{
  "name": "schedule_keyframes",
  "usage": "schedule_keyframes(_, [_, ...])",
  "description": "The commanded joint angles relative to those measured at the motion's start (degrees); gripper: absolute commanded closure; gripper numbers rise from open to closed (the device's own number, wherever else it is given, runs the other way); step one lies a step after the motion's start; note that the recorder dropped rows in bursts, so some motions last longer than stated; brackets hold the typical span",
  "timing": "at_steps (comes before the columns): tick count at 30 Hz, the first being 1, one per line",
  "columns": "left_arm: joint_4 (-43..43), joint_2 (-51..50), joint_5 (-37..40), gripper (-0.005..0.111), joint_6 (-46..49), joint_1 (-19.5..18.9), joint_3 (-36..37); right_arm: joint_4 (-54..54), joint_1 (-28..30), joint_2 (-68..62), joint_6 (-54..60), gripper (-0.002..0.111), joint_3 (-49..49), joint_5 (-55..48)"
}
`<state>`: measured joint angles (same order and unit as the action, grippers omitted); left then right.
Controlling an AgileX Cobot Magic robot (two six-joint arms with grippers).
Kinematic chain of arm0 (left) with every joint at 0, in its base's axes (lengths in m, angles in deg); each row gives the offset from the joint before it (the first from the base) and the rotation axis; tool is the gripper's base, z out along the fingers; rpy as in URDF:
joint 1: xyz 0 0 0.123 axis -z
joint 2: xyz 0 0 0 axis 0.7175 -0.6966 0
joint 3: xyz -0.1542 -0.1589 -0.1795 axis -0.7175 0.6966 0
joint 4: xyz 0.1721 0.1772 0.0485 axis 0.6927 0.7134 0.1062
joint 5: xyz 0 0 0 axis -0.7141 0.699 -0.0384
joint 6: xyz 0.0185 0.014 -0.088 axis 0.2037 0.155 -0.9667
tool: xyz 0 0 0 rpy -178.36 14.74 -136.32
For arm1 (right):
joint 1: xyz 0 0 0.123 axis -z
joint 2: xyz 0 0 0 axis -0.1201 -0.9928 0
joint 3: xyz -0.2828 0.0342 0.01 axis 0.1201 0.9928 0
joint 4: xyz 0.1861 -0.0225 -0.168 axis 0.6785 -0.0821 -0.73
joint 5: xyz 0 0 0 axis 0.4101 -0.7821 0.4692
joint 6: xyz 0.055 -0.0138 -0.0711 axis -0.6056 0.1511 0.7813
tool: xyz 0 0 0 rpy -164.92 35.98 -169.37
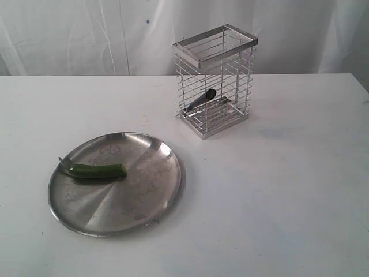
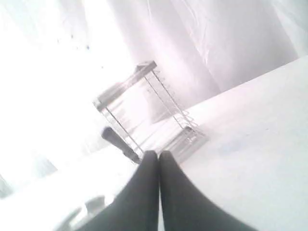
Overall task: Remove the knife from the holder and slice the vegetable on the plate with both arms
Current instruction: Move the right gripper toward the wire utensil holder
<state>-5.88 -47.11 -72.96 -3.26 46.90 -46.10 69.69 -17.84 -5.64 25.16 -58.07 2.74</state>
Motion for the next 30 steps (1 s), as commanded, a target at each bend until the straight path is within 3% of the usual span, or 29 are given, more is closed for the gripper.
schedule_keyframes(1, [-0.3, 0.3, 0.1, 0.107, -0.4, 0.2, 0.4, 2.9, 0.3, -0.1, -11.2, 0.108, 0.4, 7.0])
schedule_keyframes(7, [-0.3, 0.3, 0.1, 0.107, -0.4, 0.2, 0.4, 1.6, -0.3, -0.1, -22.4, 0.108, -2.6, 7.9])
schedule_keyframes(11, [-0.3, 0.3, 0.1, 0.107, -0.4, 0.2, 0.4, -3.5, -2.8, -2.1, -17.6, 0.108, -14.4, -2.0])
schedule_keyframes(14, [-0.3, 0.3, 0.1, 0.107, -0.4, 0.2, 0.4, -2.9, -5.9, -10.1, -5.7, 0.108, -26.4, -15.7])
schedule_keyframes(18, [-0.3, 0.3, 0.1, 0.107, -0.4, 0.2, 0.4, -2.4, -8.2, -24.6, 2.5, 0.106, -39.1, -24.1])
schedule_keyframes(21, [-0.3, 0.3, 0.1, 0.107, -0.4, 0.2, 0.4, -2.0, -8.5, -37.0, 2.1, 0.090, -45.3, -28.8])
schedule_keyframes(26, [-0.3, 0.3, 0.1, 0.107, -0.4, 0.2, 0.4, 1.4, -8.5, -56.4, -1.1, 0.050, -51.9, -30.0])
schedule_keyframes(30, [-0.3, 0.3, 0.1, 0.107, -0.4, 0.2, 0.4, 5.0, -8.5, -74.4, -1.2, 0.047, -59.9, -29.5])
